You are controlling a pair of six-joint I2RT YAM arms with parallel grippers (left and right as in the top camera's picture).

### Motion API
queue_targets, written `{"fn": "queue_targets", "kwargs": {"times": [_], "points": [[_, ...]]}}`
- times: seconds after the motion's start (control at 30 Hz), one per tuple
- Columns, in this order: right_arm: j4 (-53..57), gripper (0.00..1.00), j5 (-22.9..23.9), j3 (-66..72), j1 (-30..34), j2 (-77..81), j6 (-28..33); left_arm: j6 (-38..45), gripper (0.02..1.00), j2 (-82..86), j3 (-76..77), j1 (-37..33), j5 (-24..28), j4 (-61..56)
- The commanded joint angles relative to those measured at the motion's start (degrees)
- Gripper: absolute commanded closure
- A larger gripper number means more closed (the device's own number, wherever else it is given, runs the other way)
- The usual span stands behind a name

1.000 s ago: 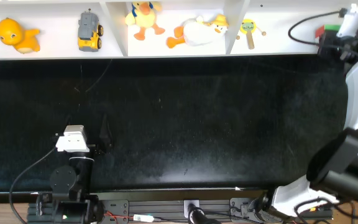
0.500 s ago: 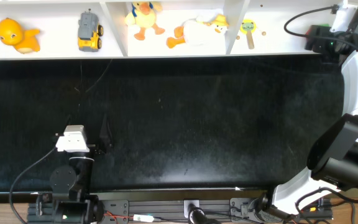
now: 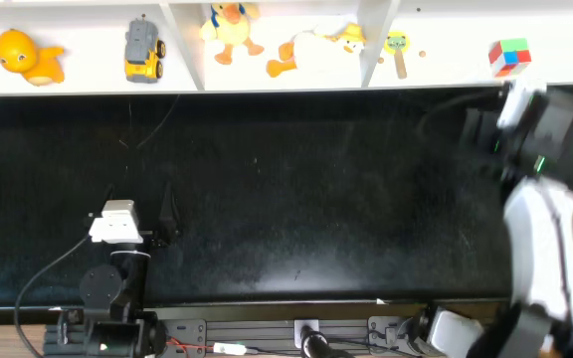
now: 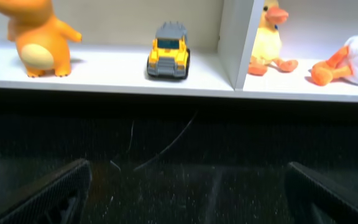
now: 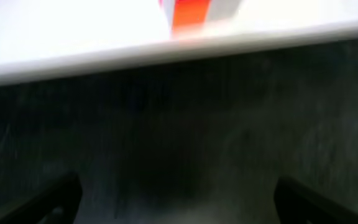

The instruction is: Store Toys

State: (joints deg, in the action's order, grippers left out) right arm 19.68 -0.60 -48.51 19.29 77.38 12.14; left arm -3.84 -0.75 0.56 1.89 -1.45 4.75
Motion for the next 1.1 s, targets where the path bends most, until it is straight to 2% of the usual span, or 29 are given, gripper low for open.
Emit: {"fn": "queue_targets", "kwargs": {"times": [0.03, 0.13, 0.2, 0.37, 0.4, 0.57, 0.7, 0.77, 0.83, 0.9, 1.1], "points": [[-11.87, 0.003, 1.70, 15.47, -6.43, -16.37, -4.72, 1.25, 0.023, 0.52, -0.09, 0.07, 0.46, 0.09], [-21.05, 0.005, 3.58, 22.21, -11.87, -23.87, -7.30, 1.25, 0.025, 0.52, -0.09, 0.07, 0.46, 0.09], [-27.69, 0.003, 2.45, 26.97, -14.93, -28.46, -9.46, 1.25, 0.023, 0.52, -0.09, 0.07, 0.46, 0.11], [-39.26, 0.005, -7.10, 37.48, -17.05, -38.36, -10.91, 1.25, 0.020, 0.52, -0.09, 0.07, 0.46, 0.09], [-39.69, 0.005, -7.82, 39.63, -17.03, -41.46, -10.91, 1.25, 0.020, 0.52, -0.09, 0.07, 0.46, 0.09], [-38.93, 0.005, -7.69, 48.35, -17.03, -58.10, -10.84, 1.27, 0.023, 0.52, -0.09, 0.07, 0.46, 0.09], [-30.34, 0.005, -7.23, 48.26, -17.03, -65.92, -10.16, 1.27, 0.020, 0.52, -0.09, 0.07, 0.46, 0.11], [-20.55, 0.003, -7.26, 48.26, -17.03, -72.19, -9.79, 1.27, 0.023, 0.52, -0.09, 0.07, 0.46, 0.09], [-15.54, 0.003, -6.75, 48.22, -17.03, -75.84, -8.52, 1.25, 0.020, 0.52, -0.09, 0.07, 0.46, 0.09], [-15.47, 0.005, -3.15, 48.26, -16.92, -77.11, -7.02, 1.27, 0.020, 0.52, -0.09, 0.07, 0.46, 0.09], [-15.54, 0.007, -2.78, 48.24, -16.90, -77.20, -7.02, 1.25, 0.020, 0.52, -0.09, 0.07, 0.46, 0.09]]}}
